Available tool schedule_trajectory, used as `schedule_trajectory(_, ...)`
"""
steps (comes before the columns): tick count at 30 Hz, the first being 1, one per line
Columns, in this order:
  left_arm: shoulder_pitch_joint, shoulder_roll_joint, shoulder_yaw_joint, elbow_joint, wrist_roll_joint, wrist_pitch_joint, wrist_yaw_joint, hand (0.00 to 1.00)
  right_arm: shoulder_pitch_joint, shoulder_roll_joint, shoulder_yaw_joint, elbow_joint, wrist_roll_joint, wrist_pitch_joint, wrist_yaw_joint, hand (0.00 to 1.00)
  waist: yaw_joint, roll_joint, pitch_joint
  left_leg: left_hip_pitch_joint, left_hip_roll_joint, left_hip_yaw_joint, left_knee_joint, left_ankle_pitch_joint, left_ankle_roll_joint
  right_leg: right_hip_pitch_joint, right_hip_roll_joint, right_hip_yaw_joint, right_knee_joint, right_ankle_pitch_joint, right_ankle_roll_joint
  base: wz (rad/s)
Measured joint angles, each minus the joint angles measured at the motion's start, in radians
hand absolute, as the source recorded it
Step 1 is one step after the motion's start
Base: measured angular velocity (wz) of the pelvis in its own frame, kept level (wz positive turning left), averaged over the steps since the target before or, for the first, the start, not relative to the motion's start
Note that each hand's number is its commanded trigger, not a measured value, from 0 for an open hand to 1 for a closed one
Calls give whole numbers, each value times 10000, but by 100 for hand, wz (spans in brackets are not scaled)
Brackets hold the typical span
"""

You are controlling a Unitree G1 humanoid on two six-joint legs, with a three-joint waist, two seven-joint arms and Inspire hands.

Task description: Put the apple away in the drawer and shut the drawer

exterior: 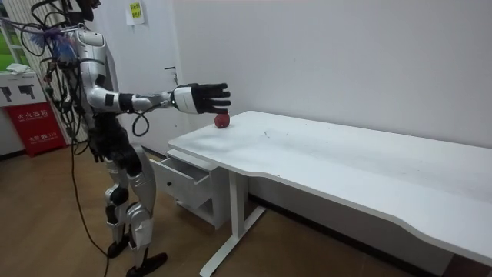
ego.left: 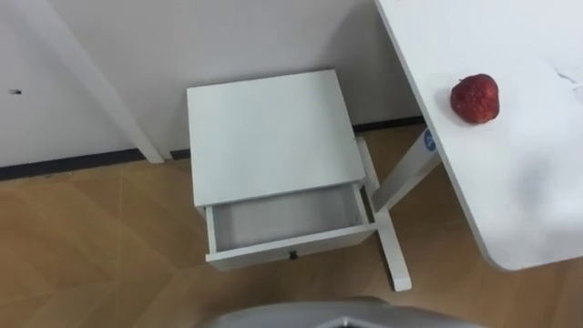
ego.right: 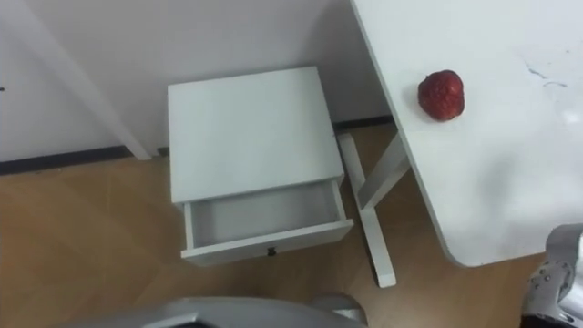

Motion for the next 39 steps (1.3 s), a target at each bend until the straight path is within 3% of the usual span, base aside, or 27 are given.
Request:
schedule_trajectory(3, 23, 4, -2, -12, 6, 2, -174, 0, 0, -130, 319, -74, -39, 1, 432, 0, 37, -95, 30, -96, 2, -44, 0, -2, 0, -46, 0, -60, -32, 2, 1, 7)
schedule_trajectory(5, 12, 6, -4, -35, -4, 2, -301, 0, -6, -229, 428, -74, -37, 9, 760, 0, 70, -116, 9, -198, 1, -58, 4, -3, 2, -164, -1, -69, 4, 9, 0, 2)
schedule_trajectory(8, 9, 10, 2, -32, 10, 13, -332, 0, -12, -409, 707, -323, -215, 338, 1292, 0, 92, -137, -12, -268, 5, -65, 5, -3, 2, -211, 3, -90, 20, 23, -7, 0)
schedule_trajectory(14, 11, 63, 1, -108, 229, 20, -339, 0, -377, -685, 846, -294, -906, 562, 2580, 0, 82, -233, -43, -126, 14, -109, 6, -3, 2, 20, -16, -332, -2, 42, -6, 3)
schedule_trajectory(19, 21, 81, 2, -432, 588, 208, -341, 0, -400, -689, 996, -234, -1240, 1080, 3529, 0, 186, -222, -38, -135, 15, -173, 5, -3, 1, 16, -22, -392, 5, 42, -6, 1)
schedule_trajectory(22, 4, 103, 1, -461, 674, 240, -341, 0, -412, -692, 1090, 198, -1229, 1105, 4157, 0, 246, -229, -41, -135, 14, -253, 11, -3, 2, 29, -34, -462, 21, 50, -19, 4)
schedule_trajectory(28, 43, 119, 11, -408, 884, 513, -340, 0, -412, -691, 1091, 1094, -1238, 1512, 4978, 0, 330, -209, -33, -139, 16, -284, 57, -3, 5, 66, -47, -519, -20, 56, -20, 2)
schedule_trajectory(39, 58, 122, -26, -367, 882, 727, -503, 0, -491, -690, 1314, 1144, -1352, 1528, 5777, 0, 317, -155, -18, -129, 13, -301, 56, -3, 4, 158, -52, -593, -52, 59, -20, 1)
